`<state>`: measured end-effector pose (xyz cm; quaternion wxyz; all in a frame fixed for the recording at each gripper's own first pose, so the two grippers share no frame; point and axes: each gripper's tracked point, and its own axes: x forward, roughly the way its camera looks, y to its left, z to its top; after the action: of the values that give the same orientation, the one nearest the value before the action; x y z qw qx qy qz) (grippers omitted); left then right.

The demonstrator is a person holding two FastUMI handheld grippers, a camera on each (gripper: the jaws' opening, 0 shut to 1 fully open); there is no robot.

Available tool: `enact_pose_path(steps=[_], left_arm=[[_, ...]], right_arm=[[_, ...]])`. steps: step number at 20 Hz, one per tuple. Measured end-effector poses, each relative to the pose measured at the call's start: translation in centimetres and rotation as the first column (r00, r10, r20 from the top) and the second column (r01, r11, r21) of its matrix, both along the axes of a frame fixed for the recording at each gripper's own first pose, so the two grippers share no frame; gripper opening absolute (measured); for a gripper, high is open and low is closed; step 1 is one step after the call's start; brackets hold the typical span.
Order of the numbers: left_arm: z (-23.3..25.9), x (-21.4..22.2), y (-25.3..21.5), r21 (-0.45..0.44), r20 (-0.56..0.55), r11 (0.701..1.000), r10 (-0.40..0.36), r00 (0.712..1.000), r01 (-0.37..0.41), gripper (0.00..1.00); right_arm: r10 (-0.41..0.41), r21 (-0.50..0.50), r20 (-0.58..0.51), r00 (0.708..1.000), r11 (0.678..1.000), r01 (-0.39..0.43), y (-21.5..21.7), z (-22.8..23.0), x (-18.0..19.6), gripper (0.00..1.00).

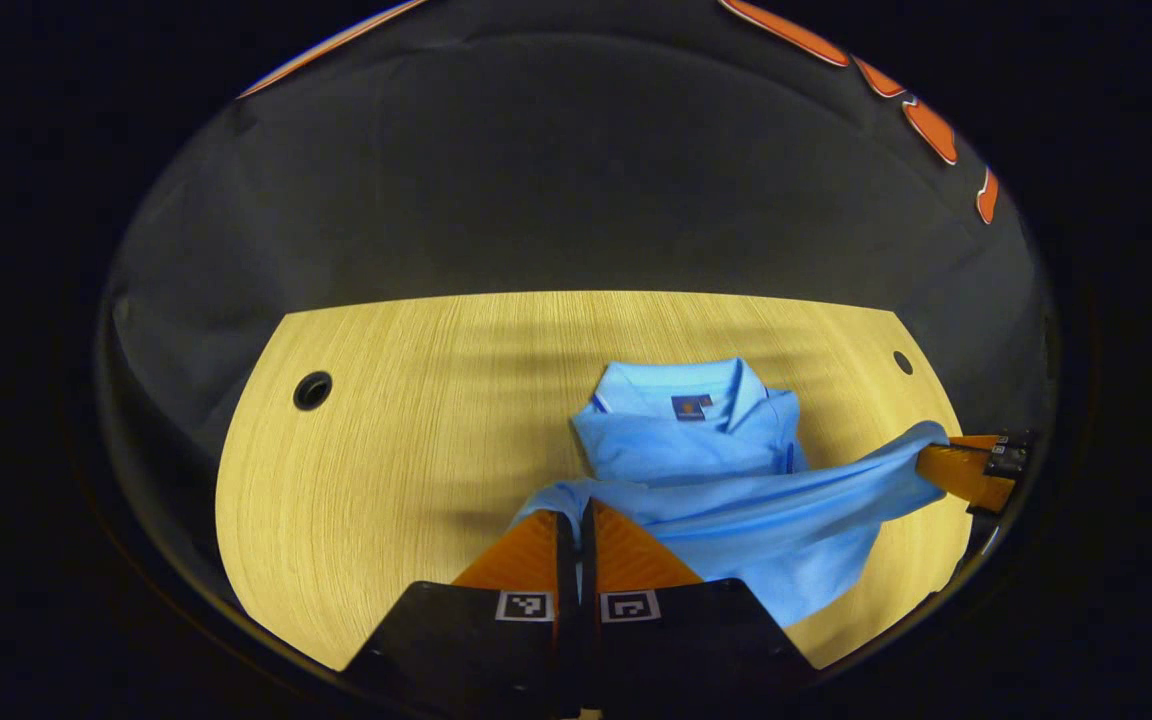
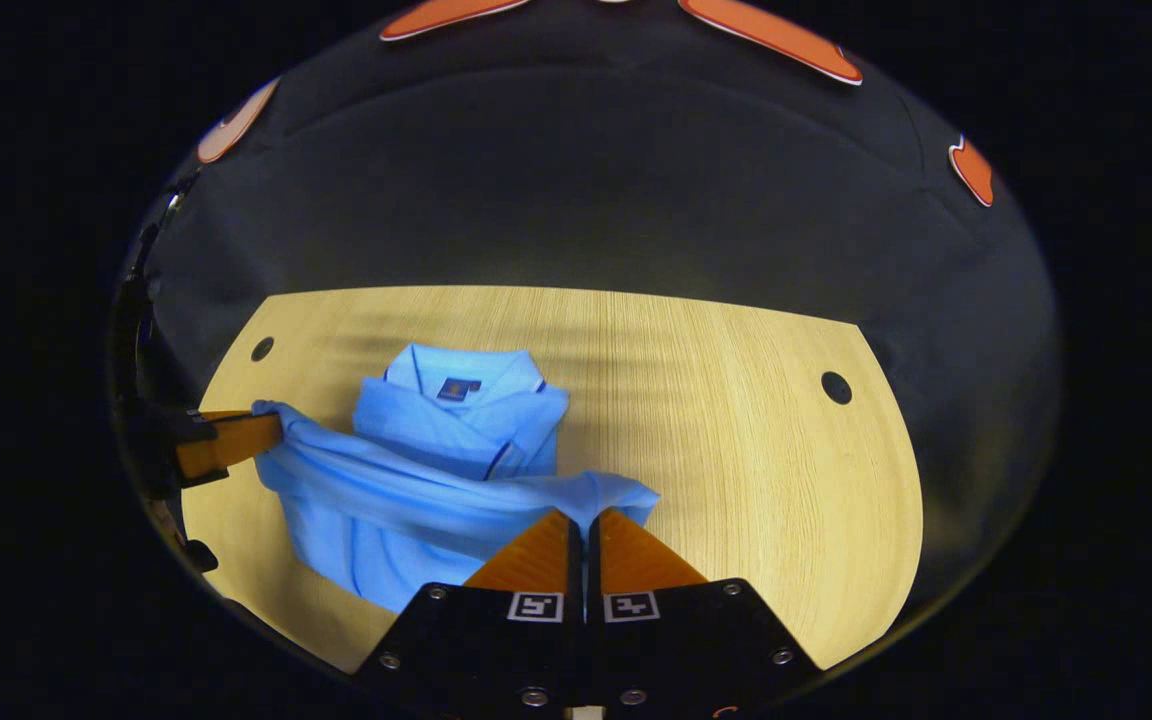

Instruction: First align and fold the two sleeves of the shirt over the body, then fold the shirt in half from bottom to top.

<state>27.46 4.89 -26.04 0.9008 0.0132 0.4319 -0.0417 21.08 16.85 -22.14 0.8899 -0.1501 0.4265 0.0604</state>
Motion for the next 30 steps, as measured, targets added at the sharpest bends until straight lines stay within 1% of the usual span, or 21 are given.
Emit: enact_pose_path(steps=[2,5,7,8,9,10,11,12,14,15,16,17,18,20,24,28,29,30], left_arm=[[-0.7,1.7,0.1,0.017,-0.006,1.000,-0.010,1.000,0.010,0.04],[-2.1,3.6,0.3,0.050,0.006,0.999,0.000,1.000,0.000,0.04],[-2.9,4.1,0.4,0.062,0.003,0.998,-0.001,1.000,0.001,0.04],[-3.3,4.2,0.6,0.062,0.005,0.998,0.007,1.000,-0.007,0.06],[-3.3,4.3,0.6,0.054,0.014,0.998,0.019,1.000,-0.019,0.07],[-3.2,4.5,0.5,0.037,0.028,0.999,0.031,0.999,-0.032,0.10],[-3.2,4.4,0.4,0.020,0.039,0.999,0.038,0.999,-0.039,0.10],[-2.8,4.4,0.7,0.026,0.051,0.998,0.049,0.998,-0.050,0.19],[-2.0,4.1,0.9,0.014,0.058,0.999,0.049,0.997,-0.050,0.41],[-1.6,3.8,1.1,0.016,0.064,0.998,0.059,0.996,-0.061,0.41],[-1.1,3.6,1.1,0.008,0.076,0.997,0.072,0.995,-0.072,0.60],[0.1,3.3,1.6,0.006,0.098,0.996,0.094,0.991,-0.095,0.80],[1.4,3.2,2.3,0.005,0.138,0.993,0.119,0.983,-0.121,1.00],[4.7,3.1,2.8,-0.003,0.234,0.989,0.146,0.961,-0.150,0.99],[13.6,1.1,4.1,0.004,0.425,0.983,0.164,0.890,-0.183,0.99],[20.7,-3.3,3.7,0.024,0.562,0.982,0.141,0.815,-0.187,0.99],[21.0,-4.2,3.2,0.024,0.578,0.983,0.137,0.804,-0.184,0.99],[21.5,-5.5,2.7,0.014,0.584,0.984,0.137,0.800,-0.179,0.98]], right_arm=[[-0.011,0.014,0.006,1.000,1.000,0.011,0.3,-0.7,1.9,0.01],[-0.023,0.051,0.005,1.000,0.998,0.023,0.9,-2.2,4.0,0.00],[-0.049,0.053,-0.022,0.999,0.997,0.050,0.6,-3.5,4.1,0.01],[-0.053,0.057,-0.039,0.998,0.997,0.055,0.6,-4.3,4.1,0.02],[-0.048,0.082,-0.064,0.997,0.995,0.053,0.9,-4.7,3.9,0.05],[-0.057,0.119,-0.089,0.994,0.991,0.067,1.3,-4.9,3.4,0.12],[-0.072,0.143,-0.100,0.992,0.986,0.086,1.3,-4.9,3.2,0.29],[-0.088,0.138,-0.092,0.992,0.985,0.100,0.6,-4.8,3.2,0.38],[-0.113,0.126,-0.063,0.992,0.985,0.120,-0.5,-4.2,3.1,0.67],[-0.126,0.142,-0.063,0.990,0.981,0.134,-0.5,-3.5,2.6,0.82],[-0.139,0.156,-0.059,0.989,0.977,0.147,-0.6,-2.8,2.1,0.94],[-0.142,0.164,-0.045,0.989,0.975,0.148,-1.0,-1.9,1.6,1.00],[-0.137,0.162,-0.020,0.990,0.977,0.139,-1.2,-1.2,1.2,0.99],[-0.122,0.146,0.041,0.992,0.983,0.114,-1.7,0.9,0.2,0.99],[-0.083,0.145,0.162,0.983,0.988,0.060,-1.6,6.1,-2.1,0.99],[-0.030,0.155,0.284,0.958,0.988,-0.015,-0.9,11.9,-5.1,0.99],[-0.016,0.160,0.314,0.949,0.986,-0.037,-0.8,13.4,-5.9,0.99],[0.003,0.163,0.354,0.935,0.985,-0.065,-0.6,14.9,-6.6,0.99]])
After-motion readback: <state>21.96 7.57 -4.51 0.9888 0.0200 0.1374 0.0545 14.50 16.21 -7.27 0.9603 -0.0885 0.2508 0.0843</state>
